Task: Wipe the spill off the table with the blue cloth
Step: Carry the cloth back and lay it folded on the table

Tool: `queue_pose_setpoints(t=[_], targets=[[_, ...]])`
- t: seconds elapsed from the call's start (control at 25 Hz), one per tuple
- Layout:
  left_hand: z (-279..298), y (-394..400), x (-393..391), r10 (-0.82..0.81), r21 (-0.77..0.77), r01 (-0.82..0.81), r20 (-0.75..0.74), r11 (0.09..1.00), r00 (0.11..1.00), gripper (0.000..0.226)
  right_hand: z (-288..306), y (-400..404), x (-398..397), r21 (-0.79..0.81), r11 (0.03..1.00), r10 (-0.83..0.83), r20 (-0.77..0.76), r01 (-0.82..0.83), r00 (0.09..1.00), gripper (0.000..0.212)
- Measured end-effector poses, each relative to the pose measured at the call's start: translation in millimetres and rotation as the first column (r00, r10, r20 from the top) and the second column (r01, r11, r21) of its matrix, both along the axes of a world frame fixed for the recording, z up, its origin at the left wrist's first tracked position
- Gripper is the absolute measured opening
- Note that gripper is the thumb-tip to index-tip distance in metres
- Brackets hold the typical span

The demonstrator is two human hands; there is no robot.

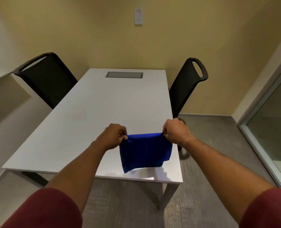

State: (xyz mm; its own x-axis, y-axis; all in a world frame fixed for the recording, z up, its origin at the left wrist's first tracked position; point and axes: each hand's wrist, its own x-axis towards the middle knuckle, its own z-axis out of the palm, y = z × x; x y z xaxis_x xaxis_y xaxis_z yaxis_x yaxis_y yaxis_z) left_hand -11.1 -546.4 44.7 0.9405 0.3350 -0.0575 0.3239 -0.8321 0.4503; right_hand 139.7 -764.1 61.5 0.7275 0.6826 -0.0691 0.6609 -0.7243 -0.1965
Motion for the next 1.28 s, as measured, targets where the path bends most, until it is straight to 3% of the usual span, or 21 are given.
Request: queue_pose_setpoints(t=[0.36,0.6,0.88,1.28], targets=[[109.1,16.3,0.5,0.117,0.043,-0.124,0.142,0.991,0.983,0.006,110.1,20.8,19.2,0.204,0.974,0.091,0.069,-0.103,0.993,0.017],[167.7,32.7,-8.7,0.166,0.058,-0.175,0.132,0.983,0.977,0.012,167.9,37.8,25.3,0.202,0.959,0.186,0.078,-0.198,0.979,0.017],[193.2,47.2,-31.8,0.239,-0.013,-0.239,0.077,0.971,0.968,0.013,199.2,60.4,16.7,0.157,0.962,0.237,-0.067,-0.224,0.969,0.010],[220.8,99.5,-58.0,0.285,-0.025,-0.284,0.097,0.959,0.954,0.015,223.8,118.9,-4.9,0.176,0.959,0.241,-0.106,-0.221,0.965,0.011]])
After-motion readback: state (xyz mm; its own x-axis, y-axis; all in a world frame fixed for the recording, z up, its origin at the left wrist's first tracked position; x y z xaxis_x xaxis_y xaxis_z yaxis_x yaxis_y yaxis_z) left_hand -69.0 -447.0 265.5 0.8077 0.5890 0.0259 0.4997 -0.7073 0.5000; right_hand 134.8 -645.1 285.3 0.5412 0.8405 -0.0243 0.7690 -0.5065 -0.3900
